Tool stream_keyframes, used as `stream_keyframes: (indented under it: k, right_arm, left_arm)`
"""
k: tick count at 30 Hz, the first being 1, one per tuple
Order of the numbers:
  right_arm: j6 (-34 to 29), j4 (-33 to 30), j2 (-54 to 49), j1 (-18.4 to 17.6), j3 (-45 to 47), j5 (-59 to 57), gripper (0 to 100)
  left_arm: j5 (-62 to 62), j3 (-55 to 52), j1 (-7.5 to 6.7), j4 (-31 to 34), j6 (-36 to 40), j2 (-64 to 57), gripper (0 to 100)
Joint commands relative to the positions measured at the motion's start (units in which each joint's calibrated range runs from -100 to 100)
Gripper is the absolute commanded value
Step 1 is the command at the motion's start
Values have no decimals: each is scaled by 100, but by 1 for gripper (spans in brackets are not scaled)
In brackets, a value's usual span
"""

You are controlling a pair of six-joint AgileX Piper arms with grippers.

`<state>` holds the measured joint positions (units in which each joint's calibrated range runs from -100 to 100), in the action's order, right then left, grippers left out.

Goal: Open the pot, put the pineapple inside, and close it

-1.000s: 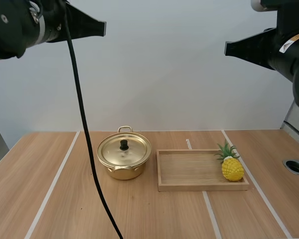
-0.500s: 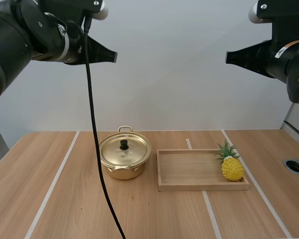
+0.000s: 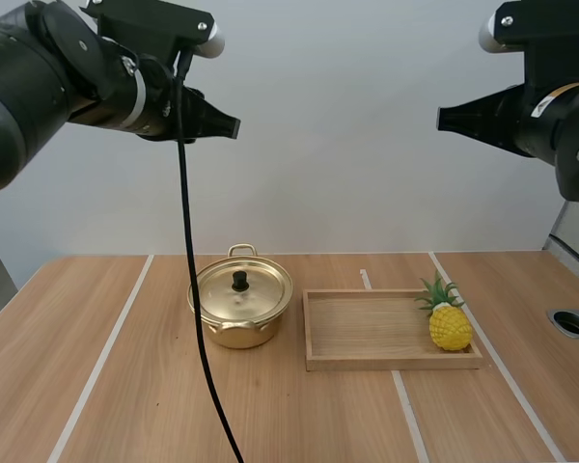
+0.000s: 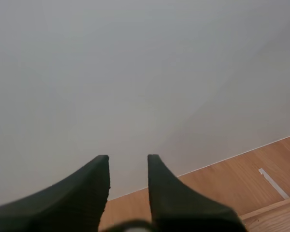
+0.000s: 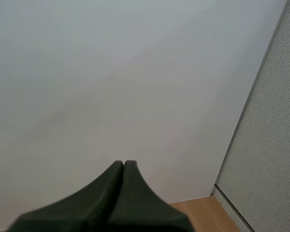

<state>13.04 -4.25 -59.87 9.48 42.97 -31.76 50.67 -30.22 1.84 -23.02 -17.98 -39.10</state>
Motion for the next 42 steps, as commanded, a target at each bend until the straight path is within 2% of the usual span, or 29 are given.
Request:
stream_keyframes:
  k: [1, 9, 15, 23, 35, 42]
  right_arm:
    - [0, -65, -30, 25, -21, -102, 0]
    - [0, -65, -30, 25, -21, -280, 0]
    - [0, -28, -30, 25, -21, -621, 0]
    - [0, -28, -30, 25, -21, -853, 0]
    - [0, -39, -30, 25, -21, -889, 0]
    - [0, -39, -30, 25, -21, -928, 0]
  left_arm:
    - [-16, 64, 2, -283, -65, -69, 100]
    - [-33, 64, 2, -311, -119, -78, 100]
    - [160, 64, 2, -1071, -950, 407, 100]
    - [1046, 64, 2, -1255, -936, 1323, 100]
    - [1596, 64, -5, -1241, -936, 2316, 100]
    - [1954, 22, -123, -1104, -955, 2755, 100]
